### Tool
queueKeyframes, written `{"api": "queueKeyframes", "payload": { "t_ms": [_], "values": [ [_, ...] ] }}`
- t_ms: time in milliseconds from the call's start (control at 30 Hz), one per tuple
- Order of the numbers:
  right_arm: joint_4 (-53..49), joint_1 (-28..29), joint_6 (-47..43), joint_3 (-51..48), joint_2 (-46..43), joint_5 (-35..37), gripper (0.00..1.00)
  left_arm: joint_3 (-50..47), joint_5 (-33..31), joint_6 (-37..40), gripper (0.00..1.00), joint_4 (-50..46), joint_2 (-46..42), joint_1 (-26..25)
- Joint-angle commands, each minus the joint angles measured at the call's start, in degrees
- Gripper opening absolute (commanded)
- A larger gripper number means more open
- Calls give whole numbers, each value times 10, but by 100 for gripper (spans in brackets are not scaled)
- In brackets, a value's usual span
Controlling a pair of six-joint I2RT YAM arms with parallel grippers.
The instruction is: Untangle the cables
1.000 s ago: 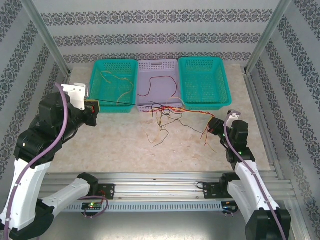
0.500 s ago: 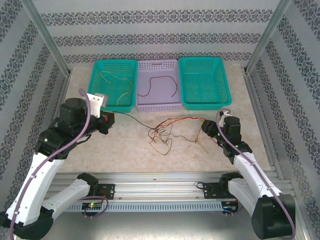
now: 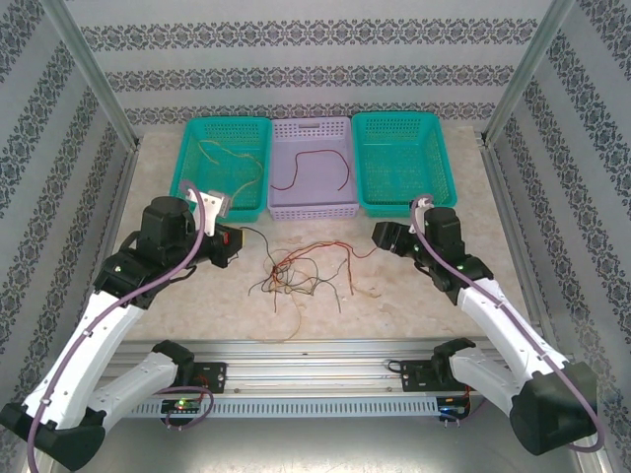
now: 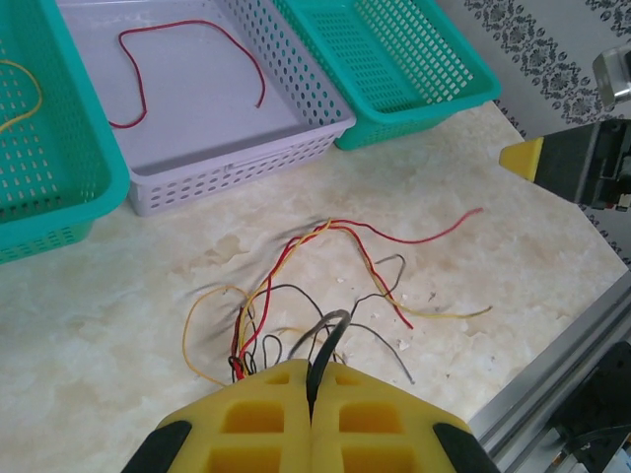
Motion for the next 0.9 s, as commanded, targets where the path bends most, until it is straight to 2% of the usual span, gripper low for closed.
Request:
{"api": "queueKeyframes", "payload": {
  "t_ms": [0, 133, 267, 500, 667, 867],
  "values": [
    [22, 56, 35, 27, 27, -29, 69, -23, 16, -5, 0, 59, -15, -8],
    [79, 147, 78, 47, 114, -43, 70, -48, 43, -14, 0, 98, -24, -13],
    [118, 230, 98, 77, 194, 1, 71, -36, 66, -15, 0, 125, -19, -17],
    [272, 247, 220, 103, 349, -75, 71, -17, 67, 26, 0, 165, -33, -39],
    [309, 264, 262, 135, 418, -72, 71, -57, 76, 32, 0, 197, -59, -43],
    [324, 269, 290, 159, 453, -36, 69, -77, 81, 35, 0, 212, -76, -43]
  ]
}}
